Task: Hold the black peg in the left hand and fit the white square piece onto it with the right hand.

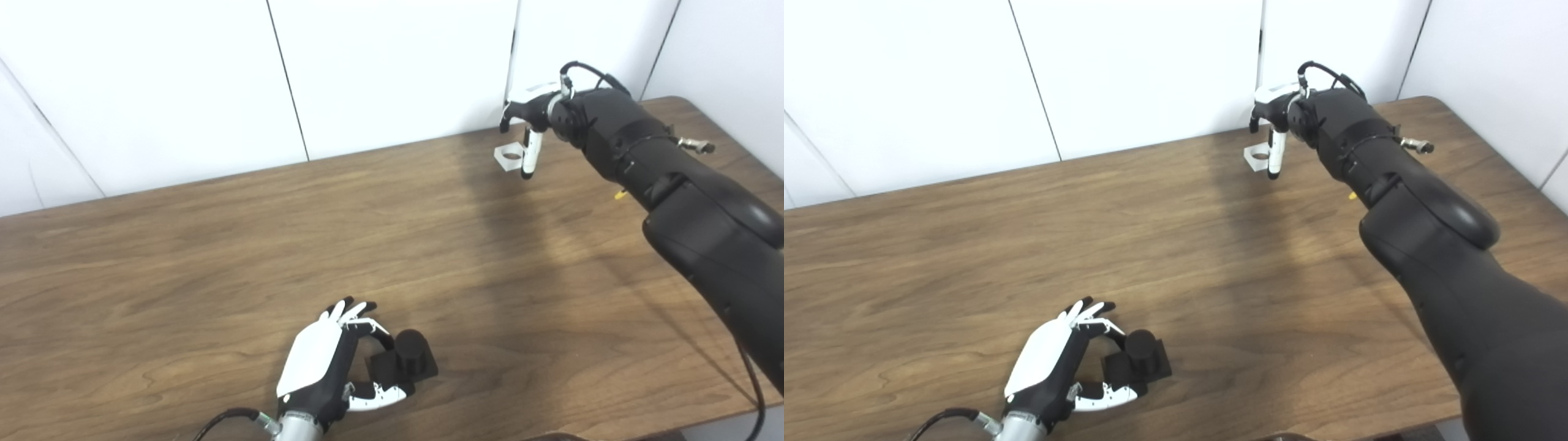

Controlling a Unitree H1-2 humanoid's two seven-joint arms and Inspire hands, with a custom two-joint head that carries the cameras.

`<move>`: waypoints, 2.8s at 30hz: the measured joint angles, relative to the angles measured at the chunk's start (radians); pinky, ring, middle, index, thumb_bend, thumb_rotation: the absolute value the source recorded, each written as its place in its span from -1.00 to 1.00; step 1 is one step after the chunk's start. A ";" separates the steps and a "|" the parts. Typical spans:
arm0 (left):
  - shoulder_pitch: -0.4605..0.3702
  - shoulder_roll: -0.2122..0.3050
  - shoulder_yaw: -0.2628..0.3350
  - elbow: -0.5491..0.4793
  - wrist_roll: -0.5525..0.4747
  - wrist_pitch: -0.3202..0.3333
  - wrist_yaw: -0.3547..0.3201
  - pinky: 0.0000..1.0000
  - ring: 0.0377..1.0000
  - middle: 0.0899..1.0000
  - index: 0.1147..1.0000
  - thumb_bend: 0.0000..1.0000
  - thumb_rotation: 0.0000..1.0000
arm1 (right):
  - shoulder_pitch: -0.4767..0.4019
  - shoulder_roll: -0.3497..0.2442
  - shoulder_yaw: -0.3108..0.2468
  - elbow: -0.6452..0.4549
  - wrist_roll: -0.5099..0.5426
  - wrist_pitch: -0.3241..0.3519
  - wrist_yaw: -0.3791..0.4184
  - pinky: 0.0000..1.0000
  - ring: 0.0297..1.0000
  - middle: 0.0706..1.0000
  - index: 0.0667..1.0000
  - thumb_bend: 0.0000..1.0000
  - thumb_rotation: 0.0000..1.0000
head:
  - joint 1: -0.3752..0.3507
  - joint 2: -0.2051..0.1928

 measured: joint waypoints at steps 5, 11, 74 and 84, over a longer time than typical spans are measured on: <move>0.000 0.000 0.000 0.000 0.000 0.000 0.000 1.00 1.00 0.81 -0.15 0.04 -0.86 | -0.004 0.000 0.004 0.008 -0.002 -0.004 -0.003 1.00 1.00 1.00 0.56 0.89 -0.67 | 0.000 0.000; 0.000 -0.001 0.000 0.000 0.000 0.000 0.000 1.00 1.00 0.81 -0.15 0.03 -0.86 | -0.008 0.000 0.014 0.022 -0.005 -0.010 -0.008 1.00 1.00 1.00 0.51 0.87 -0.70 | 0.006 0.002; -0.001 -0.013 -0.011 0.002 0.009 0.018 0.006 1.00 1.00 0.82 -0.15 0.03 -0.87 | -0.032 0.018 0.025 0.087 0.006 -0.080 -0.039 1.00 1.00 0.98 0.29 0.82 -0.70 | 0.026 -0.015; 0.000 -0.014 -0.011 0.003 0.009 0.018 0.010 1.00 1.00 0.82 -0.15 0.03 -0.86 | -0.048 0.042 0.051 0.120 -0.015 -0.079 -0.041 1.00 1.00 1.00 0.33 0.83 -0.75 | 0.032 -0.017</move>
